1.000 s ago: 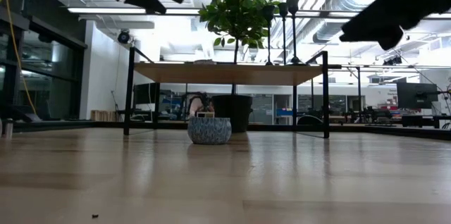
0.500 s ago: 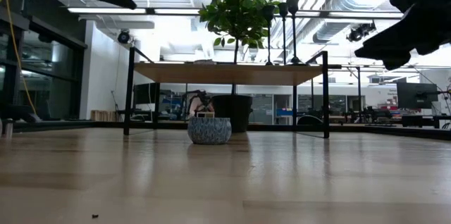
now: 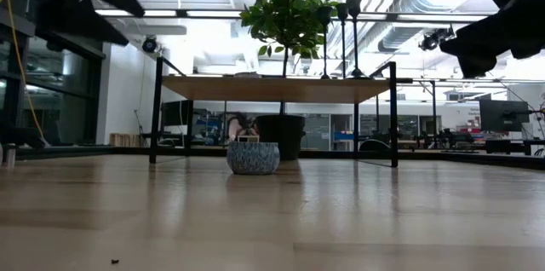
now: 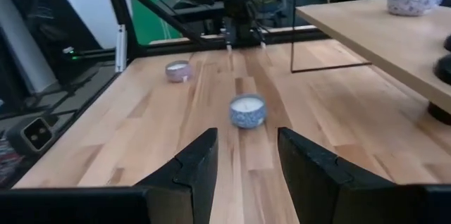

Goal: Pick & Place candle stick holders
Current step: Put the red scented candle on the shelf

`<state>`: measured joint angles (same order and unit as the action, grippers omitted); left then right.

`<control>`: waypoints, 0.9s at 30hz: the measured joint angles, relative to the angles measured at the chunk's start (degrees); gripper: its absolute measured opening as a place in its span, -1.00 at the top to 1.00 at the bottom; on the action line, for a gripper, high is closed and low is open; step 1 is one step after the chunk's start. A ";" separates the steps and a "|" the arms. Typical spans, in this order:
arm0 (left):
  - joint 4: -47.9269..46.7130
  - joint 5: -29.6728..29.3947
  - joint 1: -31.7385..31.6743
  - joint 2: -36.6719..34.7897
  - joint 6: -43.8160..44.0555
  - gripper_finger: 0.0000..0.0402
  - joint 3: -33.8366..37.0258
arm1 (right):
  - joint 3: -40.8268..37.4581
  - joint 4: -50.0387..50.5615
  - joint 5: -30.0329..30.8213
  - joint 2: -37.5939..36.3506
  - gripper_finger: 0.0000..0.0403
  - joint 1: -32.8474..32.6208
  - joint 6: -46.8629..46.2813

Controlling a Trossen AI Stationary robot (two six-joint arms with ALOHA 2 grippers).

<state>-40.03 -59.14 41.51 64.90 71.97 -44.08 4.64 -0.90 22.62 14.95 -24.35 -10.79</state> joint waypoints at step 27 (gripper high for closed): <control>0.06 0.05 0.97 0.00 1.99 -0.85 2.39 | -4.07 -4.47 -20.74 -1.12 0.30 20.90 3.36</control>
<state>-39.97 -59.08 42.48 64.90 73.95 -41.69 0.58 -5.37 1.88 13.82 -3.45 -7.43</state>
